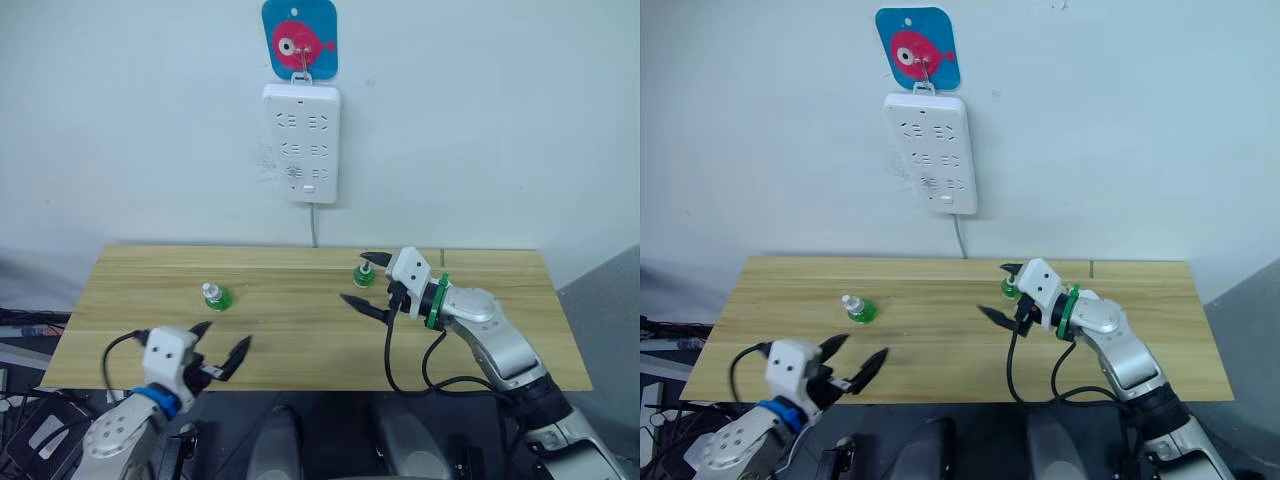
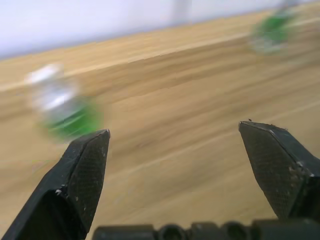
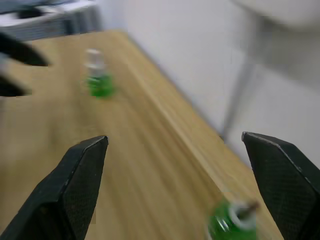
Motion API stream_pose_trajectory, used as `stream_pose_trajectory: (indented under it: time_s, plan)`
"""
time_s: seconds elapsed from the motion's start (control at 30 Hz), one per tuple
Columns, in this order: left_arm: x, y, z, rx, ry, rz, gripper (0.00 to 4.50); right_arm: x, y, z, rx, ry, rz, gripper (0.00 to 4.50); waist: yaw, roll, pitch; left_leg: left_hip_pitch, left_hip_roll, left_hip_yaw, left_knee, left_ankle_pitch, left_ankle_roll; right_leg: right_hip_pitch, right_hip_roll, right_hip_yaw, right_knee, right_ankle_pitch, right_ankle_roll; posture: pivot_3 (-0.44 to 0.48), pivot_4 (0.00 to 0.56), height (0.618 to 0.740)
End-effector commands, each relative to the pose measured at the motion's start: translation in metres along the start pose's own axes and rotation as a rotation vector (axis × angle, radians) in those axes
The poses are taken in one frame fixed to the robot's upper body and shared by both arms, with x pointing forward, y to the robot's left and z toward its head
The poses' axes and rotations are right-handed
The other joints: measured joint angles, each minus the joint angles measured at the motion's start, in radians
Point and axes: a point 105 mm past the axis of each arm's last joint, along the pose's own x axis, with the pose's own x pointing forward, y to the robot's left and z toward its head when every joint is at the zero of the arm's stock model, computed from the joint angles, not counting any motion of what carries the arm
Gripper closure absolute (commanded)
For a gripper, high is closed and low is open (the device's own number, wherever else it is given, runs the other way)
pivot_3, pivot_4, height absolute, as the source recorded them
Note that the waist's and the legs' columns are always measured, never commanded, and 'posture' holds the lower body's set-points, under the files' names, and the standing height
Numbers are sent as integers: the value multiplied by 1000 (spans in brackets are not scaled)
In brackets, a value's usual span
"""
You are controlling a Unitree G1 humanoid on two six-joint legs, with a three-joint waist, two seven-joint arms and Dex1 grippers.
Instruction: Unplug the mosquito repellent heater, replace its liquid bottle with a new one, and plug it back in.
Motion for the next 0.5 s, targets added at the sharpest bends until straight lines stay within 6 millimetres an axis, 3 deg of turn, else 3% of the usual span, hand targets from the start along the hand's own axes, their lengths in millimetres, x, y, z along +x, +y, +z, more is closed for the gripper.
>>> stream_pose_trajectory:
  time_s: [0.03,0.17,0.3,0.5]
  plan:
    - [-11,21,2,42,-15,109,0,0,21,23,-3,-29,141,25,2,0,0,0,0,0,0,0,0,0,0,0,0,0,0,-27,233,725]
    - [-19,27,-7,57,-1,113,0,3,20,26,-35,38,159,25,5,-1,1,-1,-2,1,1,0,0,0,0,0,0,0,0,-19,238,725]
    - [-13,26,-4,21,-32,86,0,9,16,30,-53,90,137,25,6,-3,6,0,-2,2,1,0,0,0,0,1,-1,0,0,-17,272,725]
    - [3,48,1,85,-59,187,0,21,27,40,3,133,134,25,18,-5,53,0,0,1,1,0,-1,0,1,1,-1,0,0,-21,381,725]
